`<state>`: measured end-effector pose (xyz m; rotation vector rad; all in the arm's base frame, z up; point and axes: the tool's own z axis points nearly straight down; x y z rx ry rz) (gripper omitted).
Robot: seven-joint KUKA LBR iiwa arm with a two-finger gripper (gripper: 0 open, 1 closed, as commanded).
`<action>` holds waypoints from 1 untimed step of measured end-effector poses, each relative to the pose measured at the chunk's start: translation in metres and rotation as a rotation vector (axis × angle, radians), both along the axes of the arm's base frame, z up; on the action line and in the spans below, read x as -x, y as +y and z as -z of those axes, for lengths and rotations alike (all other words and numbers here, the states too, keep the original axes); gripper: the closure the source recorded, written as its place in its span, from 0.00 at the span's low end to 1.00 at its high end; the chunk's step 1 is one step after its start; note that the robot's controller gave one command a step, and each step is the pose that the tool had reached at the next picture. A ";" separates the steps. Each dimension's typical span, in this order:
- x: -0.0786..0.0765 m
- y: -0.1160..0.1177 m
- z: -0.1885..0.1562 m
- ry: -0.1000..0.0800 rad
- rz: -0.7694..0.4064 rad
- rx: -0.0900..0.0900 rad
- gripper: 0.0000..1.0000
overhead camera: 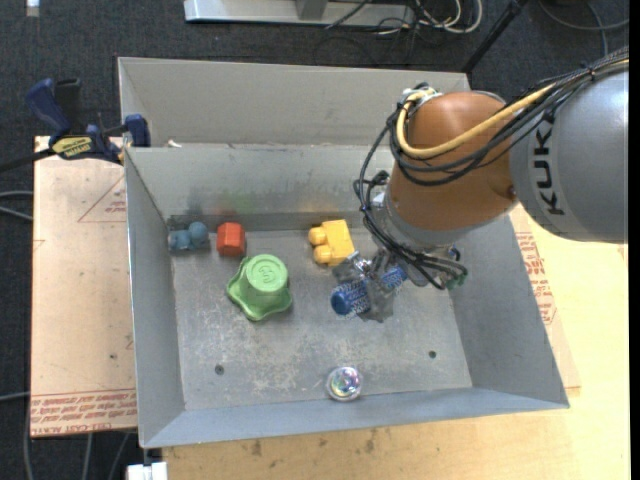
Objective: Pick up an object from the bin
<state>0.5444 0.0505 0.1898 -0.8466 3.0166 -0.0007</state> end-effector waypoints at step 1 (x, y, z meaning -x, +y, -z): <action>0.005 0.005 -0.061 0.003 -0.501 0.003 1.00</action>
Offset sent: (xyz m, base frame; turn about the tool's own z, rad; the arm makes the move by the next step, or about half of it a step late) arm -0.0058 0.0037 0.0606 -0.5030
